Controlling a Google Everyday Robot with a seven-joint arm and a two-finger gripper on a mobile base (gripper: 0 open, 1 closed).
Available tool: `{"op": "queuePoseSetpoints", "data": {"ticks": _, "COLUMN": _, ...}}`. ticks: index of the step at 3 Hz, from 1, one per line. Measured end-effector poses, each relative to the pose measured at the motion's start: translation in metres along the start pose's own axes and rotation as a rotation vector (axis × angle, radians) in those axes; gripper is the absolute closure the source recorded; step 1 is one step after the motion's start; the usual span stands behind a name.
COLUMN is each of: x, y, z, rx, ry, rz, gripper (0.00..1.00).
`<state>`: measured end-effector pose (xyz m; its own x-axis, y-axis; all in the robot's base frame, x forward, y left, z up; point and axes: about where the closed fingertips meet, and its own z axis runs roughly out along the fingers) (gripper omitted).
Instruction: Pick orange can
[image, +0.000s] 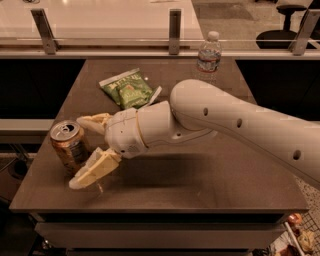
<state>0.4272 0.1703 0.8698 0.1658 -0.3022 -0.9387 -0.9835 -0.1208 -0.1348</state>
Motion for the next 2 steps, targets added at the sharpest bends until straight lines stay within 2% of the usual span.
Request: {"op": "queuePoseSetpoints", "data": {"ticks": 2, "x": -0.0028, "y": 0.0023, "z": 0.0027, "rx": -0.006, "ry": 0.001, "rz": -0.006, "gripper": 0.63}}
